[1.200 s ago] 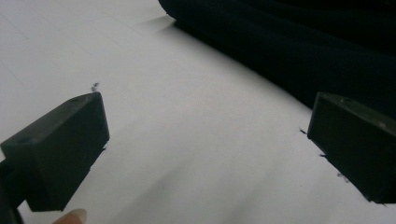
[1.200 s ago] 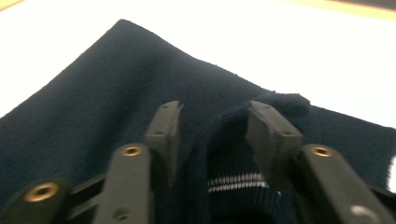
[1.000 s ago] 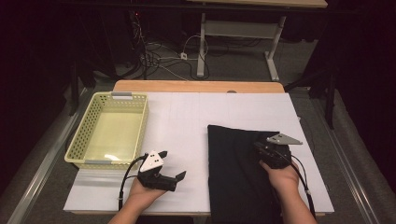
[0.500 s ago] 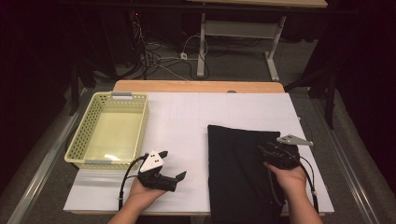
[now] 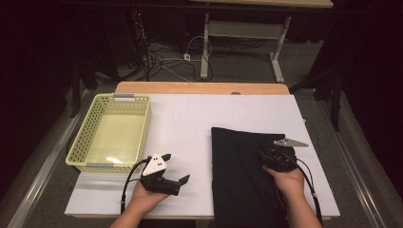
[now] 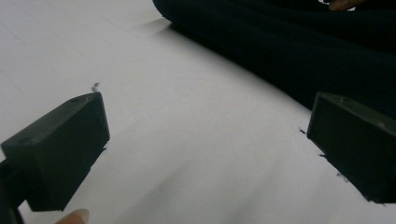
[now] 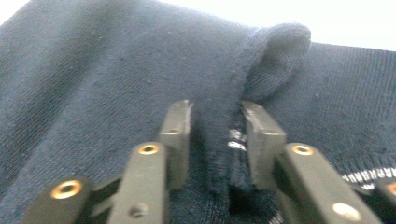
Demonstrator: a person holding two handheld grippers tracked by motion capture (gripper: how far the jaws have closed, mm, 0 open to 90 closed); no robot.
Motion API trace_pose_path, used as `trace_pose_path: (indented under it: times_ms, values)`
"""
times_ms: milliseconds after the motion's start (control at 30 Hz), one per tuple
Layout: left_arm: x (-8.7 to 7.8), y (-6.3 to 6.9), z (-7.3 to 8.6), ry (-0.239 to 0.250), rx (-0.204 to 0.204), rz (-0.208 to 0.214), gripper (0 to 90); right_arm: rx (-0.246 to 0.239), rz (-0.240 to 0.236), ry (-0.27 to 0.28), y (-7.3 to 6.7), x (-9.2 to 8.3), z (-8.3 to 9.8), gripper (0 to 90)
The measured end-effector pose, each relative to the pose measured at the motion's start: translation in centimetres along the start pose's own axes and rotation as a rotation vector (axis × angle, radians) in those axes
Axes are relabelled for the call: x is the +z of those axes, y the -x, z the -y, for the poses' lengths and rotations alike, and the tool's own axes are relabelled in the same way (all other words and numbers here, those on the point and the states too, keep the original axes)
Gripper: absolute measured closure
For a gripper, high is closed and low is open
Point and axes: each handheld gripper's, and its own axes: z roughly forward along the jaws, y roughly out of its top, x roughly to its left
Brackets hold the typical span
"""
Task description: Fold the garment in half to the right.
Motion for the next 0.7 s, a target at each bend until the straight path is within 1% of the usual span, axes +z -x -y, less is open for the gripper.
trace_pose_path:
  times_ms: [67,100,167,233,333,400,467,533,600,667,700]
  values:
    - [0.0,0.0,0.0,0.000,-0.001,0.001,0.0,-0.024,0.013,0.008,-0.4,-0.1,0.0,74.6]
    - [0.0,0.0,0.0,0.000,-0.001,0.002,0.0,-0.042,0.015,0.018,-0.6,-0.2,0.0,77.0]
    - [0.0,0.0,0.0,-0.002,0.000,0.001,0.0,-0.041,-0.006,0.026,-0.6,-0.5,0.0,78.7]
    - [0.0,0.0,0.0,-0.003,0.001,-0.001,0.0,-0.046,0.003,0.044,-0.4,-1.1,-0.1,79.5]
    - [0.0,0.0,0.0,-0.003,0.001,-0.003,0.0,-0.039,0.021,0.085,0.0,-2.5,-0.5,80.0]
    - [0.0,0.0,0.0,-0.003,0.002,-0.003,0.0,-0.043,0.047,0.115,0.4,-3.7,-0.9,80.2]
    - [0.0,0.0,0.0,-0.003,0.003,-0.004,0.0,-0.037,0.069,0.150,1.0,-5.0,-1.3,80.2]
    - [0.0,0.1,0.0,-0.003,0.006,-0.005,0.0,-0.030,0.088,0.168,1.9,-6.2,-1.8,80.2]
    - [0.0,0.1,0.0,-0.001,0.010,-0.006,0.0,-0.012,0.104,0.165,3.1,-6.8,-1.9,80.0]
    - [0.0,0.1,0.0,-0.002,0.007,-0.005,0.0,-0.001,0.124,0.123,4.0,-6.2,-1.5,78.2]
    - [0.0,0.1,0.0,-0.001,0.004,-0.005,0.0,0.006,0.125,0.095,4.3,-5.6,-1.2,74.2]
